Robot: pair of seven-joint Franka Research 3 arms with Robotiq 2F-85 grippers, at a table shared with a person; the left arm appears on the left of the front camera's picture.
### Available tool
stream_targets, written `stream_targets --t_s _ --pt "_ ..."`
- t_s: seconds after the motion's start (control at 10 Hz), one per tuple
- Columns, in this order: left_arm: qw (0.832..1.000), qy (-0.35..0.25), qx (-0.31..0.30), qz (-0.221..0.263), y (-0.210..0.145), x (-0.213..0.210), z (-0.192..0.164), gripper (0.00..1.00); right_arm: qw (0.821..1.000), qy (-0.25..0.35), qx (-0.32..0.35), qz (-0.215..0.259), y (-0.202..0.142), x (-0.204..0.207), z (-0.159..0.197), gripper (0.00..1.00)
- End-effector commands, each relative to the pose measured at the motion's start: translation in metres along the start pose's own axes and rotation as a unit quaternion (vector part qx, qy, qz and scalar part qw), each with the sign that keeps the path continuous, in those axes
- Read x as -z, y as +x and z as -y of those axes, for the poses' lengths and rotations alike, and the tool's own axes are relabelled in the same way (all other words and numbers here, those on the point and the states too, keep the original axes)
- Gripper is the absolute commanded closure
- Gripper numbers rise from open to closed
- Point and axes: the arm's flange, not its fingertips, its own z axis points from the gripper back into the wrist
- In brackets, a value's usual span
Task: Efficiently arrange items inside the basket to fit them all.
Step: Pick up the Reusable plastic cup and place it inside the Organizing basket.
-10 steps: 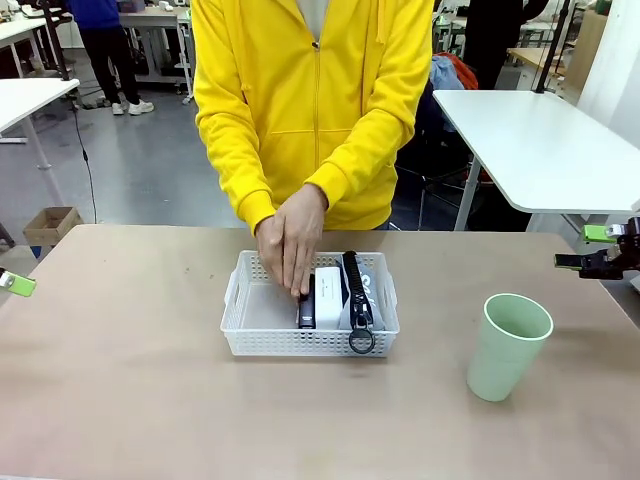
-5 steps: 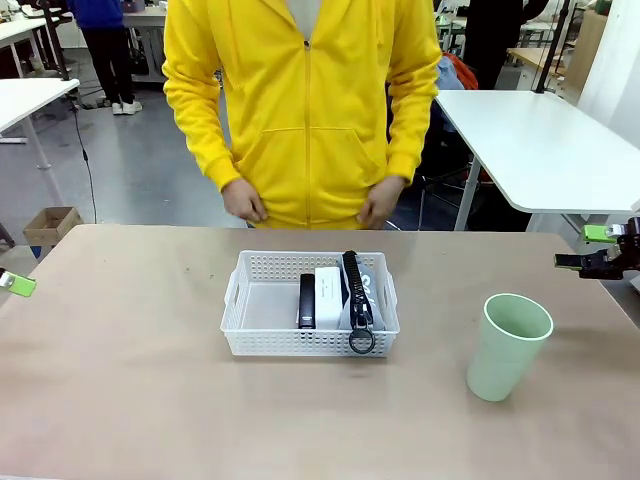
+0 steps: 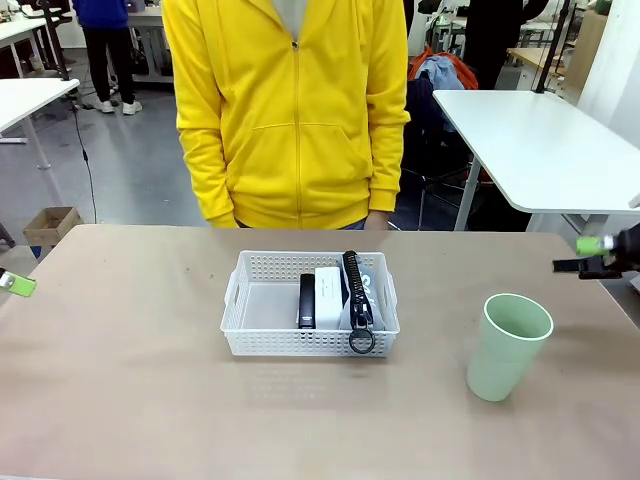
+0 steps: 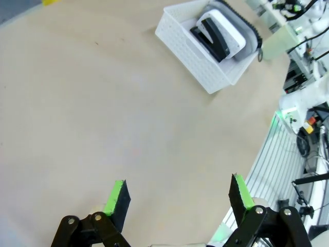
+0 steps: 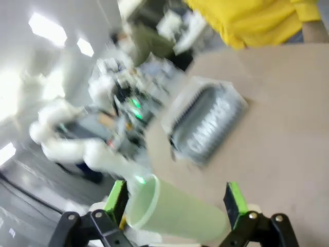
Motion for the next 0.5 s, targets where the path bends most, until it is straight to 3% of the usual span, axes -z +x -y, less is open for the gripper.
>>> stream_targets --t_s 0.0,0.1,0.2,0.4 --pt "1.000 0.004 -0.004 -0.004 -0.002 0.000 0.002 0.00 0.967 -0.100 -0.219 -0.084 -0.014 0.013 -0.008 0.00" --pt "1.000 0.004 -0.004 -0.004 -0.002 0.000 0.002 0.00 0.953 -0.128 -0.269 -0.045 -0.022 0.008 -0.009 0.00" --pt "1.000 0.004 -0.004 -0.004 -0.002 0.000 0.002 0.00 0.949 -0.149 -0.278 -0.030 -0.024 0.007 -0.008 0.00" --pt "1.000 0.004 -0.004 -0.004 -0.002 0.000 0.002 0.00 0.936 -0.191 -0.288 -0.059 -0.024 0.014 0.002 0.00"
